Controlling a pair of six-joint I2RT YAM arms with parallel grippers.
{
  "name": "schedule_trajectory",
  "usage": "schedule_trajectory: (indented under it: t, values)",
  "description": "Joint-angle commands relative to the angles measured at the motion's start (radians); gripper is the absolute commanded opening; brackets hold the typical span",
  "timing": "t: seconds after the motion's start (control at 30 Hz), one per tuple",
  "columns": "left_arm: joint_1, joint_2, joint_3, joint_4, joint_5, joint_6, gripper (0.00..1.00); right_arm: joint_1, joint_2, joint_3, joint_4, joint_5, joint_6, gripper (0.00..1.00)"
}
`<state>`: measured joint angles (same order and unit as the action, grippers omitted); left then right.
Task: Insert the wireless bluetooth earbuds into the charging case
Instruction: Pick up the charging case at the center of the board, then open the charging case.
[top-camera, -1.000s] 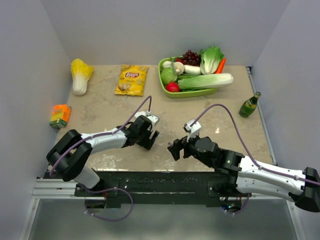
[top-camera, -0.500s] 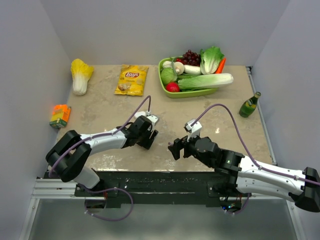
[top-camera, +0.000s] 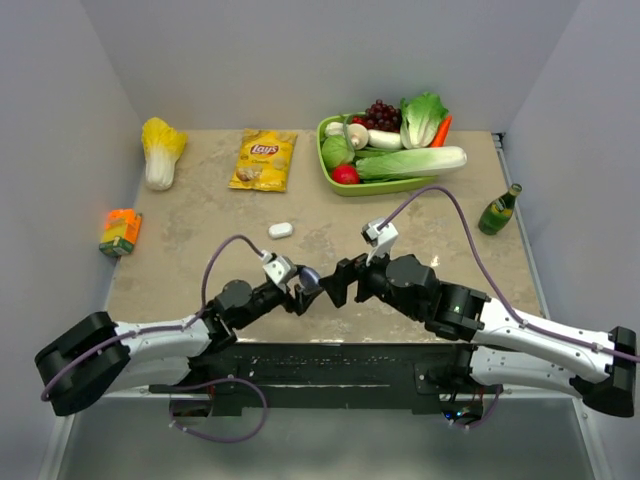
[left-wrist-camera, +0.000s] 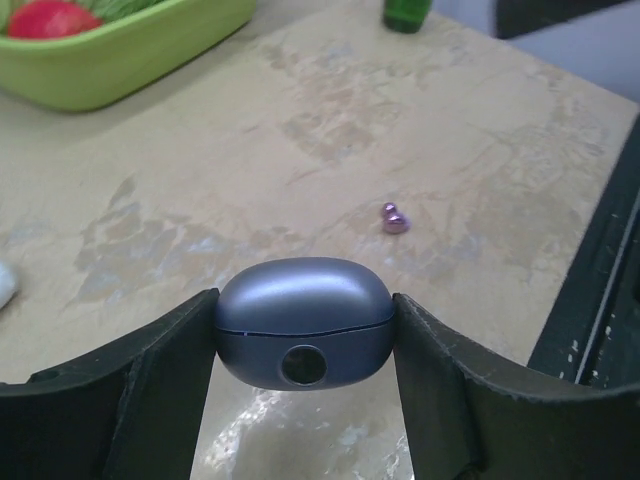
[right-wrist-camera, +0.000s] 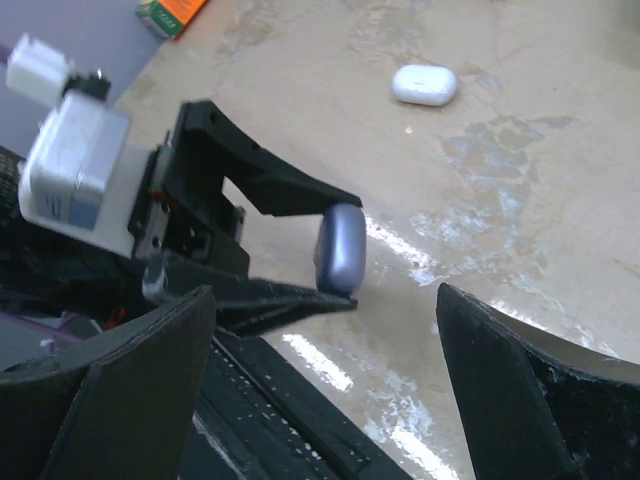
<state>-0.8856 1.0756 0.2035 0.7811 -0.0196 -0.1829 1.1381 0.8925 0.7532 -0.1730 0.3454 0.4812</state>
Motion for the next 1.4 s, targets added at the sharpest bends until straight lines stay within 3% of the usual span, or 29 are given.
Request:
schedule_trajectory:
  t: [0.0,0.17,0.43,0.77,1.37]
  values:
    - [-0.073,0.078,-0.090,0.593,0.041,0.178,0.00,-0.001,0.023,0.087,-0.045,-0.057,0.036,0.95]
    - [-0.087,0.182,-0.142,0.872,0.067,0.304,0.00,-0.001,0.042,0.147,-0.130,0.010,0.004,0.93]
    - [-0.134,0.218,-0.142,0.978,0.043,0.439,0.00,-0.001,0.164,0.182,-0.154,-0.031,-0.042,0.92]
    - [-0.177,0.115,-0.151,0.923,0.024,0.467,0.00,-0.001,0.255,0.189,-0.100,-0.046,-0.072,0.88]
    - [-0.205,0.024,-0.148,0.819,-0.002,0.465,0.00,-0.005,0.237,0.143,-0.109,0.009,-0.059,0.85]
